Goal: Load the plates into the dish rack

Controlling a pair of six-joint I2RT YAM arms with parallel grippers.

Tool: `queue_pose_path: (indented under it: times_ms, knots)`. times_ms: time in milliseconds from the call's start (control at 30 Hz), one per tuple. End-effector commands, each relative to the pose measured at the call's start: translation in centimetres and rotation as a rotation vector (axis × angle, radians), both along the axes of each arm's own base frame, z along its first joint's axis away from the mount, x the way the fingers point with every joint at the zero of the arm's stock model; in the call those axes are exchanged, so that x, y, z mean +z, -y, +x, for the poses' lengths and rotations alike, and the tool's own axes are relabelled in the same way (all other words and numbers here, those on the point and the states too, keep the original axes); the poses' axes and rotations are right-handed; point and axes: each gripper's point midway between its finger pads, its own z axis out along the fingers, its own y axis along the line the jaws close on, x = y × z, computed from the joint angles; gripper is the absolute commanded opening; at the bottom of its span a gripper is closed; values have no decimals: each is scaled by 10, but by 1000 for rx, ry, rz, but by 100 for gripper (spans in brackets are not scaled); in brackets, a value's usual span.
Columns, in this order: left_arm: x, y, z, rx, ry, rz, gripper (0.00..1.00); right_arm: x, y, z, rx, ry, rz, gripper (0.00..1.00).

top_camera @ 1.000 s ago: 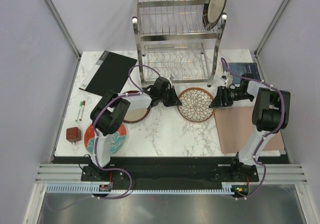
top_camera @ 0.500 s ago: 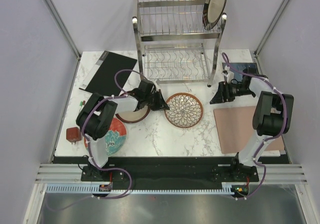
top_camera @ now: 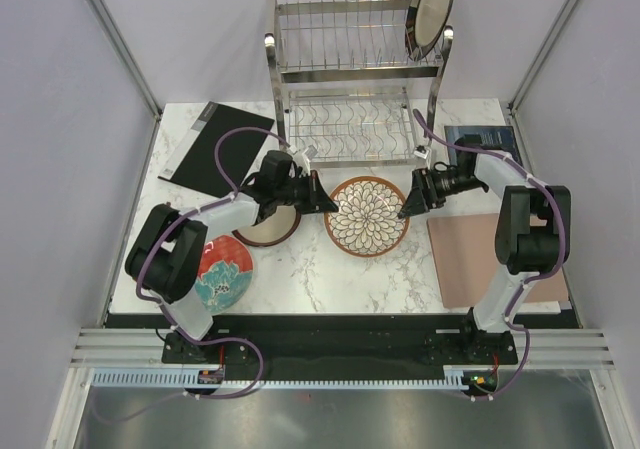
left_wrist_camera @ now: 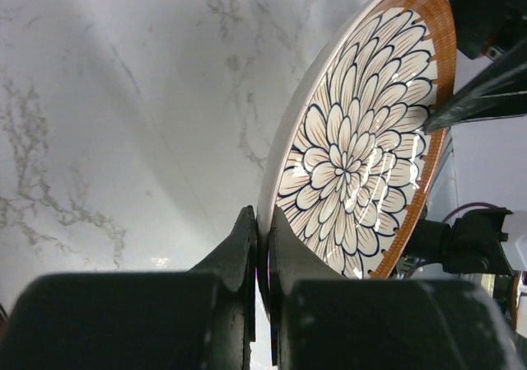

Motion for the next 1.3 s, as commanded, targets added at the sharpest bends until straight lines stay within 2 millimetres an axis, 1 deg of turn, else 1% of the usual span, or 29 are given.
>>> queue_pose_path:
  times_ms: [0,67,100,133,200,333,433,533,567,633,667,733,767,833,867,900,933,967,1000,1033,1067,1100,1133,1167,1200,1233,1267]
  knots:
    - [69,16,-11,-126,164,-165,2,23,-14,15,23,94,78,81]
    - [71,17,-10,-129,174,-166,2,29,-20,16,24,81,125,81]
    - [72,18,-10,-130,179,-165,2,27,-21,16,22,64,141,81]
    - [73,18,-9,-132,184,-164,2,30,-32,13,50,59,160,82]
    - [75,20,-6,-132,197,-164,2,33,-41,11,65,34,196,81]
    - [74,25,-2,-138,204,-160,2,37,-53,7,101,37,200,79]
    - [75,28,2,-133,215,-161,2,37,-55,5,109,30,199,72]
    - [73,28,4,-126,214,-158,2,34,-54,4,106,23,183,62]
    - [73,28,4,-124,212,-157,2,34,-54,3,106,22,182,54]
    - [69,26,4,-113,207,-148,2,33,-53,3,99,15,173,47]
    - [69,26,4,-110,207,-146,2,34,-53,3,98,17,169,39]
    - [68,24,5,-100,205,-137,2,36,-52,3,95,25,157,31]
    - [67,23,4,-99,201,-133,2,38,-51,4,93,39,140,23]
    - [69,21,5,-93,210,-126,2,40,-50,4,88,44,126,17]
    - [68,19,4,-93,207,-118,2,44,-49,4,85,61,109,9]
    - [72,19,3,-95,213,-117,3,47,-48,5,80,70,99,5]
    - [73,17,3,-104,229,-105,7,50,-48,5,79,81,91,3]
    - [75,14,3,-107,240,-94,28,60,-48,4,70,100,81,0]
    - [71,9,2,-111,240,-57,40,64,-47,4,62,115,62,0]
    - [77,5,0,-111,265,-39,51,70,-47,3,57,126,54,0]
    - [77,-1,0,-106,279,-3,73,82,-46,0,44,149,43,0]
    - [70,-15,3,-78,303,80,83,86,-45,0,36,166,26,0]
    - [80,-23,1,-78,348,98,90,93,-44,-1,25,183,14,0]
    - [83,-28,-1,-91,378,122,95,106,-44,-4,17,218,10,0]
    - [78,-43,-1,-90,392,186,98,117,-44,-5,5,233,8,0]
    - [95,-51,-2,-74,445,194,98,126,-42,-4,-9,256,-3,0]
    - [104,-60,-1,-54,478,209,99,142,-43,-7,-15,294,-4,0]
